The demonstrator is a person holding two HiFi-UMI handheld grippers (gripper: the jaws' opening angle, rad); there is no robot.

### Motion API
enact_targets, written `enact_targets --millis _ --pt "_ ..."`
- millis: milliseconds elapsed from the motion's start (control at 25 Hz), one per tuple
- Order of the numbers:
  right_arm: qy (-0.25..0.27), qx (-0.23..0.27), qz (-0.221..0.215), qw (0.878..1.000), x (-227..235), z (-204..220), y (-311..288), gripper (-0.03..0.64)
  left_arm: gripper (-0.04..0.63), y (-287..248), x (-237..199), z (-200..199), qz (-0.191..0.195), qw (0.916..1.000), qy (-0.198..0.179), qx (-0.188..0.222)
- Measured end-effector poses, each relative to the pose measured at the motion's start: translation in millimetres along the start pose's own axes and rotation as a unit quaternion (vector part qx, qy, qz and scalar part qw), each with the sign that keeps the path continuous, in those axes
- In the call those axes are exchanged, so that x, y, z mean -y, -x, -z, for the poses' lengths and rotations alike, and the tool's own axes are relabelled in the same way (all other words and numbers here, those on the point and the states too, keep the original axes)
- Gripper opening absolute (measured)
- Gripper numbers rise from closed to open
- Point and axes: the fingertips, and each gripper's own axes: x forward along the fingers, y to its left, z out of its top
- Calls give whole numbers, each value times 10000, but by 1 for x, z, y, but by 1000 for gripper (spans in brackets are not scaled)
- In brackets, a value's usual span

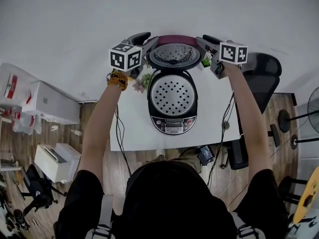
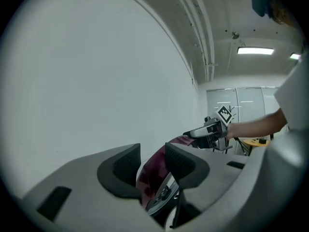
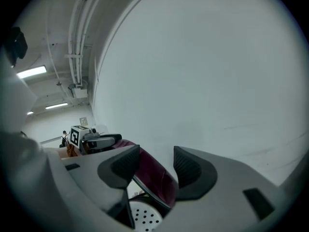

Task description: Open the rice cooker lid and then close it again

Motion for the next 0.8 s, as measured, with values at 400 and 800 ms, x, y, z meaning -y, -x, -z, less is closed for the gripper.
enact_targets --millis 400,800 --pt "-776 -163 -341 9963 0 6 -6 199 135 -3 -4 2 81 9976 641 238" --pt "-978 -272 -431 9939 -1 5 -8 198 140 -4 -6 3 263 9947 991 118"
